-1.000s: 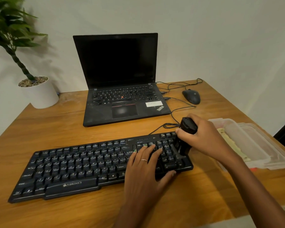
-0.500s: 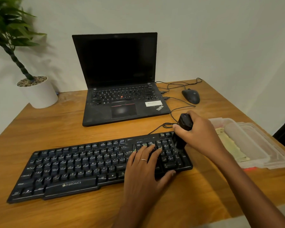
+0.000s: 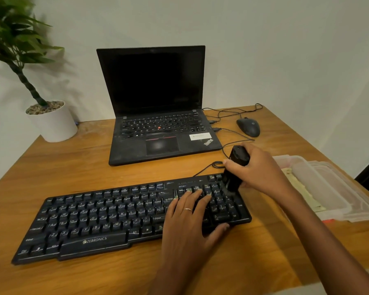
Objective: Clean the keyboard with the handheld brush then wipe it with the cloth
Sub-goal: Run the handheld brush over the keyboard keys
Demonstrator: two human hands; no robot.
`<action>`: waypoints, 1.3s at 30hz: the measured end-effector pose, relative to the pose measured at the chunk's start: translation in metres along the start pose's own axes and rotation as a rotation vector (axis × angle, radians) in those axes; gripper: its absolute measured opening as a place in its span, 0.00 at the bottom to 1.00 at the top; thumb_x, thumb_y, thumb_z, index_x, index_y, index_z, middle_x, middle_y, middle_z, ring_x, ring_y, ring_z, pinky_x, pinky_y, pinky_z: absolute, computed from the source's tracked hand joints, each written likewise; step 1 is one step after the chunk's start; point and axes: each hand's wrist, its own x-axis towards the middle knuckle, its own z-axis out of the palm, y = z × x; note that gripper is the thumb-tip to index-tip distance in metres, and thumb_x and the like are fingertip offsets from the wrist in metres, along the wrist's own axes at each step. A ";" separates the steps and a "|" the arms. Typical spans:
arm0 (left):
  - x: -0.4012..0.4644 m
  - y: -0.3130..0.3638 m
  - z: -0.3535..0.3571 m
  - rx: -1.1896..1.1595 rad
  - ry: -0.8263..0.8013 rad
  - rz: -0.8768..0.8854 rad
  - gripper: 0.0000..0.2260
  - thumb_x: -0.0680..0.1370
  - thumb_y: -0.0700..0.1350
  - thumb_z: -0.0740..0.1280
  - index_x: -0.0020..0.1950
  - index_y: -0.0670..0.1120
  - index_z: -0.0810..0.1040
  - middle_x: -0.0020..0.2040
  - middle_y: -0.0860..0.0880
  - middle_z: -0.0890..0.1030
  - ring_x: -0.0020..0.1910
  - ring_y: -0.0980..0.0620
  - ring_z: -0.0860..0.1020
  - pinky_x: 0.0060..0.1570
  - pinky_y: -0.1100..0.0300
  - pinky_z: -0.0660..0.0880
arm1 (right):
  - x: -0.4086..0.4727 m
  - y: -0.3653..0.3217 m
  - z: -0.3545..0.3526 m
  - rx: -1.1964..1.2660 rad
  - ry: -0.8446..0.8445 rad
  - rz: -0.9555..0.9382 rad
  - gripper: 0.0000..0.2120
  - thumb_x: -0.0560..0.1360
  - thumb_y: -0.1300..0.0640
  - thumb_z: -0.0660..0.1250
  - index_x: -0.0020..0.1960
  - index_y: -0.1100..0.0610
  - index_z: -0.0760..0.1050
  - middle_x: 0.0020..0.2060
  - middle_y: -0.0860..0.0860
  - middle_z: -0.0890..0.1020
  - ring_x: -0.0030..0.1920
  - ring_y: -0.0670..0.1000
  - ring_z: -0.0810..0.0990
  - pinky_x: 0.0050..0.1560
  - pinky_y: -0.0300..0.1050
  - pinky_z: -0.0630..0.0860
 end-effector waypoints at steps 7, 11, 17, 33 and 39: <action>0.000 0.000 0.000 0.000 0.006 0.000 0.31 0.76 0.72 0.48 0.64 0.53 0.74 0.63 0.53 0.77 0.62 0.52 0.76 0.63 0.48 0.69 | 0.010 -0.003 0.002 0.022 -0.058 0.038 0.11 0.72 0.52 0.68 0.46 0.59 0.73 0.36 0.53 0.80 0.32 0.52 0.81 0.28 0.46 0.79; 0.001 0.002 -0.001 0.004 0.011 -0.007 0.30 0.76 0.72 0.47 0.64 0.54 0.73 0.62 0.53 0.78 0.61 0.52 0.76 0.62 0.49 0.69 | 0.016 -0.002 0.004 -0.060 -0.085 0.043 0.10 0.71 0.51 0.68 0.45 0.56 0.71 0.36 0.52 0.79 0.34 0.53 0.81 0.31 0.47 0.79; 0.001 0.001 -0.001 0.012 0.008 -0.010 0.31 0.76 0.72 0.46 0.64 0.55 0.74 0.62 0.54 0.78 0.61 0.53 0.76 0.62 0.49 0.68 | 0.023 -0.004 0.012 -0.089 0.061 -0.059 0.10 0.73 0.50 0.67 0.42 0.55 0.69 0.33 0.49 0.76 0.35 0.52 0.77 0.31 0.42 0.70; 0.002 0.002 -0.002 0.024 -0.018 -0.020 0.31 0.75 0.72 0.45 0.64 0.56 0.73 0.62 0.55 0.78 0.61 0.55 0.76 0.62 0.51 0.66 | 0.030 -0.001 0.017 -0.052 0.057 -0.057 0.10 0.71 0.51 0.68 0.38 0.52 0.68 0.31 0.47 0.75 0.35 0.51 0.76 0.32 0.44 0.70; 0.003 0.002 -0.003 0.004 -0.014 -0.023 0.30 0.75 0.73 0.46 0.64 0.56 0.72 0.62 0.55 0.78 0.60 0.54 0.76 0.62 0.50 0.66 | 0.028 0.007 0.019 -0.032 0.142 -0.074 0.10 0.72 0.50 0.67 0.41 0.55 0.70 0.32 0.49 0.76 0.35 0.52 0.76 0.34 0.45 0.71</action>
